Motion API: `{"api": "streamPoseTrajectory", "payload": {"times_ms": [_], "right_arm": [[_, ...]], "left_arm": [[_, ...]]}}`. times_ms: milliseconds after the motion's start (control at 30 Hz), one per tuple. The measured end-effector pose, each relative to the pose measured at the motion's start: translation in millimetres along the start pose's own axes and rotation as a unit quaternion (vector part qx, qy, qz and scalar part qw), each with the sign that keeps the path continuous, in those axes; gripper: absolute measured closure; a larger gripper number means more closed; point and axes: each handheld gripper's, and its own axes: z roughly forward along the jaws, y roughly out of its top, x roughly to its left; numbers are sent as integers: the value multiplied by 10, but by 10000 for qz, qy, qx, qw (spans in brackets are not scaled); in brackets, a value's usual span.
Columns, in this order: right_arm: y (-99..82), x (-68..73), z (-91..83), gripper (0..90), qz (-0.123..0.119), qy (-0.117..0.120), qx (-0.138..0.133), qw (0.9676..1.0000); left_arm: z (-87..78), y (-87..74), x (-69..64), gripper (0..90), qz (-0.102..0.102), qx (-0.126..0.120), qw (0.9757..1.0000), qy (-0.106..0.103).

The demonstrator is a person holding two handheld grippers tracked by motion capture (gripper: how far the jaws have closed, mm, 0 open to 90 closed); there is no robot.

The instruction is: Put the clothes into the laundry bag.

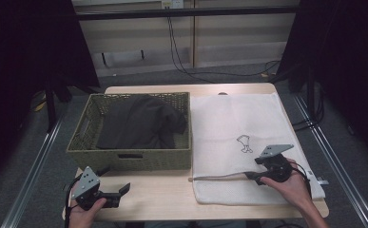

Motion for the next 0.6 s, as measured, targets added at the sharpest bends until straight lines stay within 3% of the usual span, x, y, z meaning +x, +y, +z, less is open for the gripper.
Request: {"api": "streamPoseTrajectory", "payload": {"times_ms": [133, 200, 367, 400, 433, 500, 600], "right_arm": [[-44, 41, 77, 268, -51, -37, 84, 9999], [-59, 32, 112, 270, -67, -25, 74, 9999], [-58, 21, 161, 326, -9, -4, 22, 10000], [-59, 11, 164, 388, 84, 3, 1, 10000], [-59, 11, 164, 388, 84, 3, 1, 10000], [-57, 9, 159, 481, 124, 31, -58, 9999], [-53, 14, 156, 551, 160, 46, -67, 9998]], "left_arm": [[-10, 5, 3, 38, -46, -24, 10000, 5], [-12, 7, 4, 38, -129, -120, 9998, -87], [-18, 4, 8, 39, -133, -97, 9998, -63], [-20, 4, 8, 38, -142, -97, 9998, -57], [-23, 5, 16, 38, -100, -85, 9999, -85], [-23, 6, 16, 38, -109, -85, 9999, -91], [-20, 3, 13, 38, -130, -51, 9998, -120]]}}
